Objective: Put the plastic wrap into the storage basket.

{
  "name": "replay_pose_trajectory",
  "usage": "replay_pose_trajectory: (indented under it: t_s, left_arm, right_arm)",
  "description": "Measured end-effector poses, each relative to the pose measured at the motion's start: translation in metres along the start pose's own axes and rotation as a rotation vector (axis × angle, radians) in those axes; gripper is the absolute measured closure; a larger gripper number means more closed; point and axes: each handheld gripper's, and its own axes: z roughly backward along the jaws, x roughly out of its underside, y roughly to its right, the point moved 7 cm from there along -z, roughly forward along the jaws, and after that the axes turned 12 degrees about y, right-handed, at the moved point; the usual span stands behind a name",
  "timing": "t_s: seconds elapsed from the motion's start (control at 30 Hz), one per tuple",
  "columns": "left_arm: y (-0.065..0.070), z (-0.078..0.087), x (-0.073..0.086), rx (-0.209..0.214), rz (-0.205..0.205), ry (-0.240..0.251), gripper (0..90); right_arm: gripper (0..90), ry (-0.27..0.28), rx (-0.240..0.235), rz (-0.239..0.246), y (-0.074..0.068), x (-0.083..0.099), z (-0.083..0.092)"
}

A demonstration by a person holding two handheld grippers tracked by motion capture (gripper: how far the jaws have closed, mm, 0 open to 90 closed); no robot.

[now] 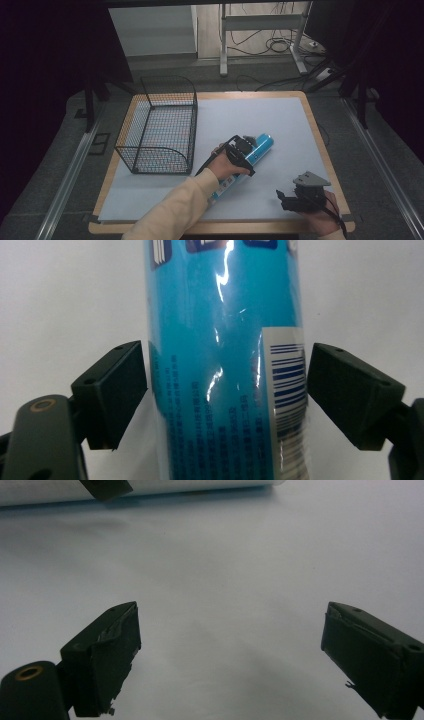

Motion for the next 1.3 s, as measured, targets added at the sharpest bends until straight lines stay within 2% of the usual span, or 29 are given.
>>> replay_pose_trajectory:
  t_s: [0.17,0.3,0.43,0.8,0.93,1.1,1.3]
  left_arm:
    - [-0.002,-0.003,0.002,-0.004,0.016,-0.012,20.4]
    - [-0.002,-0.005,0.004,0.009,0.039,-0.022,25.5]
    - [0.0,-0.007,0.004,0.013,0.037,-0.025,30.2]
    - [-0.002,-0.005,0.004,0.035,0.056,-0.041,31.1]
    - [-0.002,-0.004,0.004,0.047,0.042,-0.058,31.2]
    - [-0.003,0.005,0.001,0.064,0.041,-0.051,31.2]
    - [-0.006,0.021,-0.003,0.062,0.015,-0.041,31.3]
  right_arm:
    - [9.3,0.0,0.002,0.001,0.0,0.0,0.0]
    - [9.3,-0.004,0.002,0.001,0.0,0.0,0.0]
    - [9.3,-0.005,0.004,-0.001,0.0,0.0,0.0]
    - [9.3,-0.001,0.008,-0.004,0.001,0.0,0.0]
    - [9.4,-0.001,0.007,-0.006,0.002,0.0,0.001]
    - [9.4,0.001,0.01,-0.004,0.002,0.0,0.001]
    - [9.4,0.003,0.013,-0.003,0.002,-0.001,0.001]
